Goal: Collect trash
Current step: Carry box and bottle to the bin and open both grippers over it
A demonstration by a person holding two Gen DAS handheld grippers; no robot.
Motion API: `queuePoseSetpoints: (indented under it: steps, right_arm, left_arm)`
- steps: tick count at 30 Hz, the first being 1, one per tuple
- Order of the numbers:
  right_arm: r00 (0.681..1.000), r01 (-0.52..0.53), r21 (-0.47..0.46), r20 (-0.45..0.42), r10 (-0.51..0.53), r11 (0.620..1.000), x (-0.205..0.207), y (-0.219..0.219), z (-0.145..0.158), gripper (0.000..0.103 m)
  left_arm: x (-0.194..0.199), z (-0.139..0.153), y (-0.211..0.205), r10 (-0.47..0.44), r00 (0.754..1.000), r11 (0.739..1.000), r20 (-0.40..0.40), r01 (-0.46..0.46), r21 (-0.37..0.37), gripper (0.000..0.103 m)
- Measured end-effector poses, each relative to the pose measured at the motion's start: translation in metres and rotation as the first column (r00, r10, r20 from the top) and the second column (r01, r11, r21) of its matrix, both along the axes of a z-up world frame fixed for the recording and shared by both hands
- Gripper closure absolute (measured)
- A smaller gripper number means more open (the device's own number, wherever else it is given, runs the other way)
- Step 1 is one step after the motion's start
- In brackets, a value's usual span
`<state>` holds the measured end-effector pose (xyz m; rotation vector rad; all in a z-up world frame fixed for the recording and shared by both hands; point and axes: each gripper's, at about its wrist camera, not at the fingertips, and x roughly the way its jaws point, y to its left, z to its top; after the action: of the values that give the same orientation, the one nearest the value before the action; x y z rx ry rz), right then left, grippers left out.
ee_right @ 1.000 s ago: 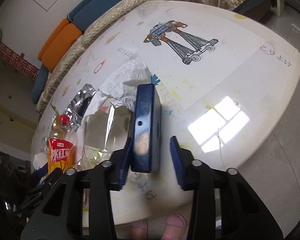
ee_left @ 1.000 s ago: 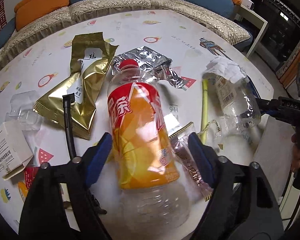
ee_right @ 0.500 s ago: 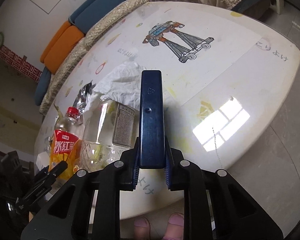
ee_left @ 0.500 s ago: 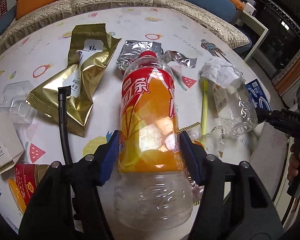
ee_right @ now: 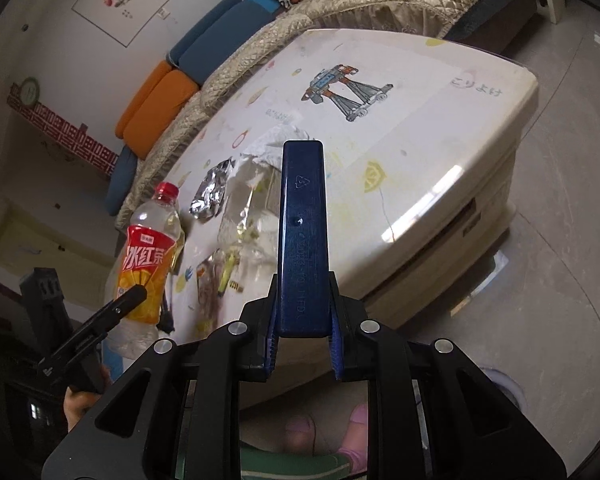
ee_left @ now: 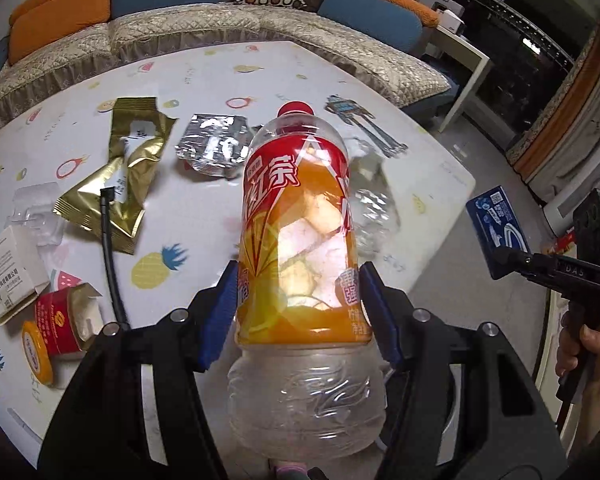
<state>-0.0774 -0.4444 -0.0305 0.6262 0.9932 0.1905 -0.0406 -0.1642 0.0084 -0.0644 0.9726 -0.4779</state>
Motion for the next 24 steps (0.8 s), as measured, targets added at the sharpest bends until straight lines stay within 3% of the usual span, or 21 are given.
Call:
queuePoseSetpoints:
  steps: [4,9,12,19,24]
  right_arm:
    - [1.0,0.011,-0.005,-0.024,-0.011,1.0,-0.05,-0.014,-0.009,0.082]
    - [0.993,0.054,0.021,-0.104,-0.052,0.998,-0.113,-0.036,-0.043,0.082]
    - [0.983,0.075,0.046,-0.173,-0.066,0.996,-0.144,-0.047,-0.075,0.082]
    - [0.936,0.115,0.106,-0.345,-0.072,0.988,-0.192,-0.06,-0.158,0.082]
    - [0.904,0.134,0.119,-0.421,-0.072,0.984,-0.207,-0.061,-0.198,0.082]
  left_arm:
    - [-0.036,-0.001,-0.036,-0.107,0.994,0.994,-0.022,0.107,-0.03,0.046]
    - [-0.082,-0.031,-0.088,-0.24,0.966,0.971,-0.096,0.238,-0.039,0.046]
    - [-0.105,-0.063,-0.117,-0.31,0.935,0.951,-0.173,0.307,-0.043,0.046]
    - [-0.147,-0.142,-0.168,-0.409,0.853,0.894,-0.324,0.446,0.045,0.046]
    - [-0.165,-0.191,-0.188,-0.427,0.801,0.859,-0.419,0.504,0.089,0.046]
